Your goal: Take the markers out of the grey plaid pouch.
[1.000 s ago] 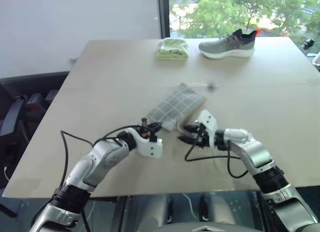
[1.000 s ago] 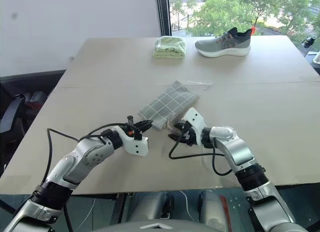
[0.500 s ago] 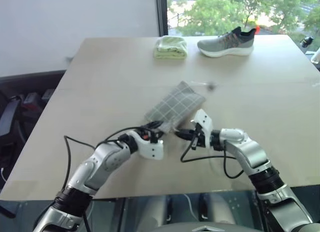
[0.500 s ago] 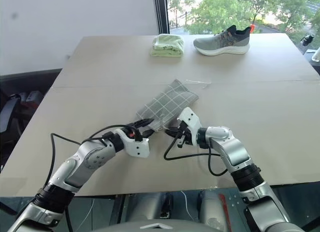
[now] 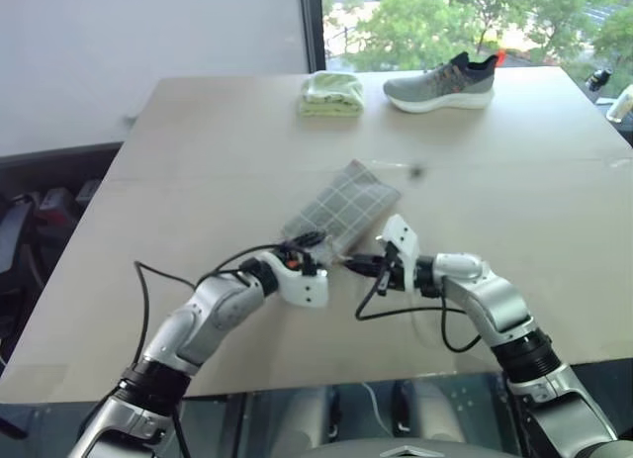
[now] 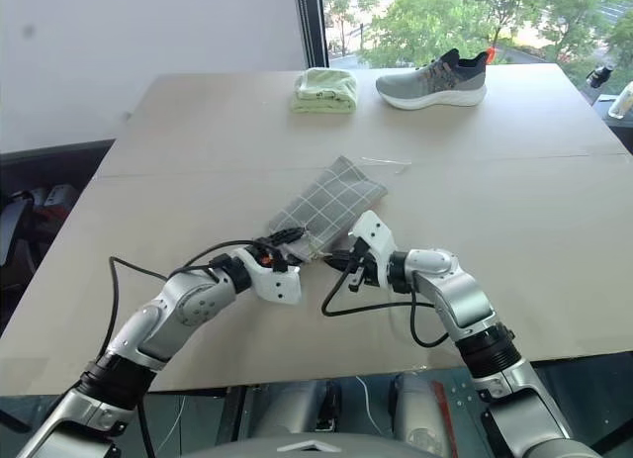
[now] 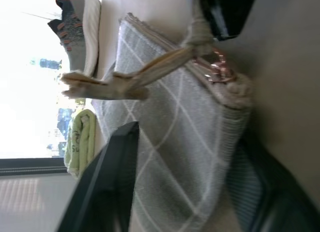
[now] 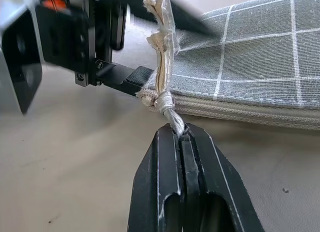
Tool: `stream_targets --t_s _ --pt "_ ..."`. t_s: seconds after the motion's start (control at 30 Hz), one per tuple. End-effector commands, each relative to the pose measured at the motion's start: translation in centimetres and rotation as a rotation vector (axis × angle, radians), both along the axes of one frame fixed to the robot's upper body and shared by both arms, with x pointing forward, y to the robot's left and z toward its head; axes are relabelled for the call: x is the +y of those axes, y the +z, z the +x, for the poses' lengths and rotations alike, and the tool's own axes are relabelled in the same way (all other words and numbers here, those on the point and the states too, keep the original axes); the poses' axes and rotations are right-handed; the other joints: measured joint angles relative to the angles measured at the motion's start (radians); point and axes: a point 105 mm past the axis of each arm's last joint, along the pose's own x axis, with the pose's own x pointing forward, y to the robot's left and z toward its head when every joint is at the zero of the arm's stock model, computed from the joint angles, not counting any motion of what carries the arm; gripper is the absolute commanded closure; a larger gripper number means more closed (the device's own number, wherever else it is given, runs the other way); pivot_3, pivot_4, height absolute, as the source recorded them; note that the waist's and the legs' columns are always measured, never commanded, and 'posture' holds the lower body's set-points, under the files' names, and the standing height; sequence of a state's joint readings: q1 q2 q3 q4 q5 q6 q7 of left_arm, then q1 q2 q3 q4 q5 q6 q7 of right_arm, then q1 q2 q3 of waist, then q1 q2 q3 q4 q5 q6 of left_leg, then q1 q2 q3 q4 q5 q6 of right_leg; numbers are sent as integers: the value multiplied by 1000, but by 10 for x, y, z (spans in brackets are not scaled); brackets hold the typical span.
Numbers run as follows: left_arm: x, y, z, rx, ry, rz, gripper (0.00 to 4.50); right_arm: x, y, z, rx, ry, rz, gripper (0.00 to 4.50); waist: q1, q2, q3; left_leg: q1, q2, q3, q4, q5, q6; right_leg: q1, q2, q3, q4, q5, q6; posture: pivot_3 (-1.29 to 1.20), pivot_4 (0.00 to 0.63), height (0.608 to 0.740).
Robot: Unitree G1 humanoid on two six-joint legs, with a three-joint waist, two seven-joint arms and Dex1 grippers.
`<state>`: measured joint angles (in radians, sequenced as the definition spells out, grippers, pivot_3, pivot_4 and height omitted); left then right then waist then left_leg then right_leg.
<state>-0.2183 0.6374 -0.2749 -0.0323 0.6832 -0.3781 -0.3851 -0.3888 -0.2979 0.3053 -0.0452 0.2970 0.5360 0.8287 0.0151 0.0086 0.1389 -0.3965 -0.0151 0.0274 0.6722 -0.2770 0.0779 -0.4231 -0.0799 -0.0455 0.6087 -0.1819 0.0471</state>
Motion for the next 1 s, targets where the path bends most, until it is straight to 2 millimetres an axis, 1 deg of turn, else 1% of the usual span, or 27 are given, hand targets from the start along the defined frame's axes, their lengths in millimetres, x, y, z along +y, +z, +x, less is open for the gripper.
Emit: stream_targets --t_s 0.03,0.2,0.27,0.37,0.43,0.57,0.63,0.67,0.7,0.83,0.9,1.0 --pt "0 -3 1 3 7 0 3885 5 20 -1 -59 14 49 4500 0 0 0 0 0 0 0 0 0 0 0 0 0 0 0 0 150 740" --pt "2 -4 -2 7 16 -10 3885 -1 20 4 -77 -38 41 4500 0 0 0 1 0 0 0 0 0 1 0 0 0 0 0 0 150 740" --pt "1 0 -3 2 14 -30 3885 -5 19 7 -94 -68 24 4500 -1 0 0 1 0 0 0 0 0 1 0 0 0 0 0 0 150 740" --pt "-1 6 -7 -14 -1 -60 3885 -15 20 18 -141 -163 0 4500 -2 0 0 1 0 0 0 1 -1 0 -1 1 0 0 0 0 150 740" --pt "-3 11 -10 -29 -21 -87 3885 -25 25 31 -178 -258 -4 4500 -2 0 0 0 0 0 0 1 -2 0 -1 1 0 0 0 0 150 740" --pt "-8 18 -17 -56 -66 -114 3885 -53 38 57 -248 -491 18 4500 -2 0 0 -1 0 0 0 2 -4 0 -1 1 -1 0 0 0 150 740" --pt "-9 19 -17 -65 -70 -119 3885 -64 43 65 -265 -582 43 4500 -2 0 0 -1 0 1 0 2 -5 -1 -1 1 -1 0 0 0 150 740" --pt "-9 19 -17 -66 -69 -120 3885 -65 47 65 -268 -595 64 4500 -2 0 0 -1 0 1 0 2 -5 -1 -1 1 -1 0 0 0 150 740" --pt "-9 19 -17 -67 -68 -121 3885 -62 49 64 -265 -586 86 4500 -2 0 0 -1 0 1 -1 2 -5 -1 -1 1 -1 0 0 0 150 740" --pt "-11 20 -15 -73 -70 -127 3885 -32 55 39 -226 -422 132 4500 -4 0 1 -1 0 1 -1 2 -4 -2 0 2 0 0 0 0 150 740" --pt "-13 20 -14 -69 -73 -138 3885 -20 56 29 -208 -370 144 4500 -4 0 1 -1 0 1 -1 1 -1 -2 0 2 0 0 0 0 150 740" --pt "-15 21 -13 -68 -76 -165 3885 -7 58 16 -185 -317 156 4500 -4 0 1 -1 0 1 -1 1 -1 -2 1 2 0 0 0 0 150 740"
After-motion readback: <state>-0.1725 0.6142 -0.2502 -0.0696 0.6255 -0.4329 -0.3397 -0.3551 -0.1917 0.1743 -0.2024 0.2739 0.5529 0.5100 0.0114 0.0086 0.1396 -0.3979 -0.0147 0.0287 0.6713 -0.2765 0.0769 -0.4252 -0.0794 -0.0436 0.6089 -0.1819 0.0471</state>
